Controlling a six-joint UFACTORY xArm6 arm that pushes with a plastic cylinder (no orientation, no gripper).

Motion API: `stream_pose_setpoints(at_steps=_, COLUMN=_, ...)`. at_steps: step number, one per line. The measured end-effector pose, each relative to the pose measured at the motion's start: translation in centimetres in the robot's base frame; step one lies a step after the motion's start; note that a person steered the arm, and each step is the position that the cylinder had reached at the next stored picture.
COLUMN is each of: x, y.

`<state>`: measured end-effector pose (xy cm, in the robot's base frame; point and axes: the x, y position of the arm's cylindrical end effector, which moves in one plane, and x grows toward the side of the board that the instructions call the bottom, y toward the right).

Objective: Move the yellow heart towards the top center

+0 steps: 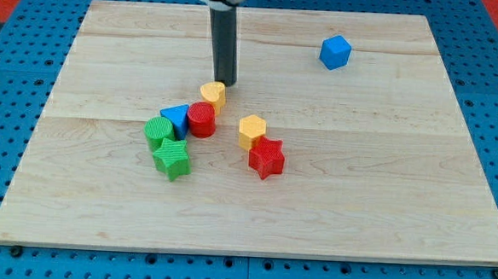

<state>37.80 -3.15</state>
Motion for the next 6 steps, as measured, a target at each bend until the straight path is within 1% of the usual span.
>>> stream_pose_setpoints(at_steps=1, x=3.1, y=4.1)
stream_pose_setpoints(at_steps=2, x=4.1, y=-1.2)
stream_pose_setpoints(at_steps=3, x=2.5, y=-5.6)
stream_pose_setpoints(at_steps=4, x=0.1, y=-8.5)
stream_pose_setpoints(at_steps=5, x=-2.1, y=-14.3)
stream_pose_setpoints(at_steps=6, x=-4.2, y=-12.3)
